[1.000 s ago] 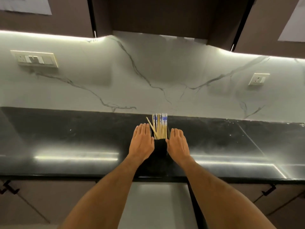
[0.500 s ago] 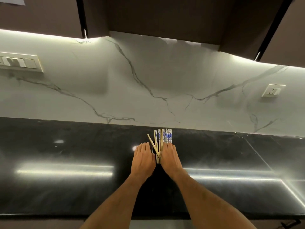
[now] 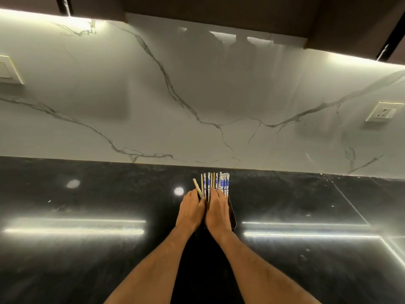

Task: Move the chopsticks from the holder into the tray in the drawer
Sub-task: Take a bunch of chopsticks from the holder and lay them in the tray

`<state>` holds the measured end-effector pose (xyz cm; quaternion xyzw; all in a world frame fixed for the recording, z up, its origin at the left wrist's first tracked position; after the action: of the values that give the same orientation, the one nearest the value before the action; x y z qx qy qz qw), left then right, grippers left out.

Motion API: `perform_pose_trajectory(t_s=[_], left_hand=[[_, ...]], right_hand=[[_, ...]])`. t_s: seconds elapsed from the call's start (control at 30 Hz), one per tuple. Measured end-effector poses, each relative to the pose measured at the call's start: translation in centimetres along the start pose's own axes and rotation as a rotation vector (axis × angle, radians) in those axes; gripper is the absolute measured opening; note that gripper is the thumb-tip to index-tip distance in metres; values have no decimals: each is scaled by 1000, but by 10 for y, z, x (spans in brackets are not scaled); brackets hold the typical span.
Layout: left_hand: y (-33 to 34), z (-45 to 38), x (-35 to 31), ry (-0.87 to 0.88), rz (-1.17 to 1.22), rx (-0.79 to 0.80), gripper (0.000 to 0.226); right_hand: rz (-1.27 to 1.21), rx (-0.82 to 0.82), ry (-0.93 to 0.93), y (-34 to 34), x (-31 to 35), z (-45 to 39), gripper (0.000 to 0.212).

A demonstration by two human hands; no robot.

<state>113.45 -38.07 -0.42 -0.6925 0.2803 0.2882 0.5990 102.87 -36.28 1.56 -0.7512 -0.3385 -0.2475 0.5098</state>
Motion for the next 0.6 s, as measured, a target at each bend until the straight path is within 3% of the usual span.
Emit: perform_pose_trajectory(t_s=[0.37,0.6], left_hand=[[6,-6,6,-8,52,5,24],[6,-3,1,68,-50,-22,16]], right_hand=[[-158,220,306,20,-24,-18,9],[-323,290,473,26,-33,-19,20]])
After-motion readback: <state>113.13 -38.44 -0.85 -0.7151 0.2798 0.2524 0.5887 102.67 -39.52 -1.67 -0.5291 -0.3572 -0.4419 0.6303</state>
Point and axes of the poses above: each hand's wrist, its own z-axis away from the middle knuckle, its own y-axis out of the palm, x = y × z, the point moved 7 cm from there along -z, towards the middle knuckle, and after that the axes turned 9 degrees about -z, right-handed, at the moved point
